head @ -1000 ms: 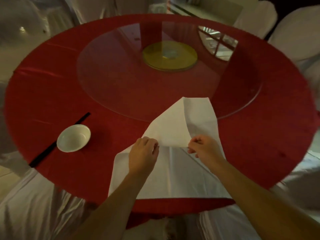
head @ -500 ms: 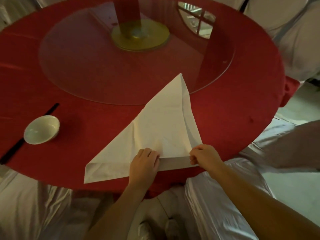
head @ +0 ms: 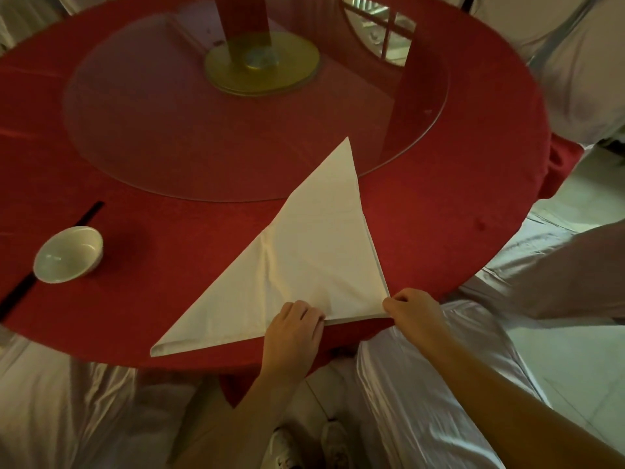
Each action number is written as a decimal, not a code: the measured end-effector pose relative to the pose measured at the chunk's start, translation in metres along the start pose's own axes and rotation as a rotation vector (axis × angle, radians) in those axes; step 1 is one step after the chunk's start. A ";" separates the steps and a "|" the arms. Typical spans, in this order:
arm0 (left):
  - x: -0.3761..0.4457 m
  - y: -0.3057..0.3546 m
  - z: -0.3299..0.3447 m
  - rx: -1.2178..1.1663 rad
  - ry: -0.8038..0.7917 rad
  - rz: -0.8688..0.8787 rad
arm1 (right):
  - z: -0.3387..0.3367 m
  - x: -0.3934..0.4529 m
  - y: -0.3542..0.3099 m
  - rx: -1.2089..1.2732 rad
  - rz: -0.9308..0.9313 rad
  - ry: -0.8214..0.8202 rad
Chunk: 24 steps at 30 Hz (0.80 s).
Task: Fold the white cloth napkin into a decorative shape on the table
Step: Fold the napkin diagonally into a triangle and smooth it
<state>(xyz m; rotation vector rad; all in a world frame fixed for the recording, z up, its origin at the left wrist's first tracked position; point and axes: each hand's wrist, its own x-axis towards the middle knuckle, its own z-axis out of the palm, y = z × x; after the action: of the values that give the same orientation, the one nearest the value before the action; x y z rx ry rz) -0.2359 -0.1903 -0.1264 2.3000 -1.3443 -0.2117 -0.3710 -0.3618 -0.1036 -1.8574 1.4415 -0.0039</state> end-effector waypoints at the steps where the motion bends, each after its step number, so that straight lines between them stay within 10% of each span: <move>1: -0.001 0.001 0.000 0.003 0.000 0.001 | 0.000 -0.001 0.001 -0.019 -0.004 0.011; 8: -0.014 -0.008 -0.004 -0.051 0.012 -0.058 | 0.005 -0.006 0.001 -0.065 -0.007 0.082; 14: -0.045 -0.078 -0.052 0.092 0.302 -0.473 | 0.003 -0.009 0.000 -0.102 -0.013 0.041; 18: -0.063 -0.134 -0.089 0.145 0.077 -0.711 | 0.000 -0.007 -0.003 -0.050 -0.005 0.007; 24: -0.086 -0.164 -0.106 0.117 0.023 -0.573 | 0.008 -0.011 0.002 0.175 0.023 0.060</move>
<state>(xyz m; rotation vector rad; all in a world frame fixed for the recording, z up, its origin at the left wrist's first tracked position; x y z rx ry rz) -0.1137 -0.0160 -0.1178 2.7287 -0.6684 -0.2903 -0.3734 -0.3487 -0.1055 -1.7106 1.4552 -0.1700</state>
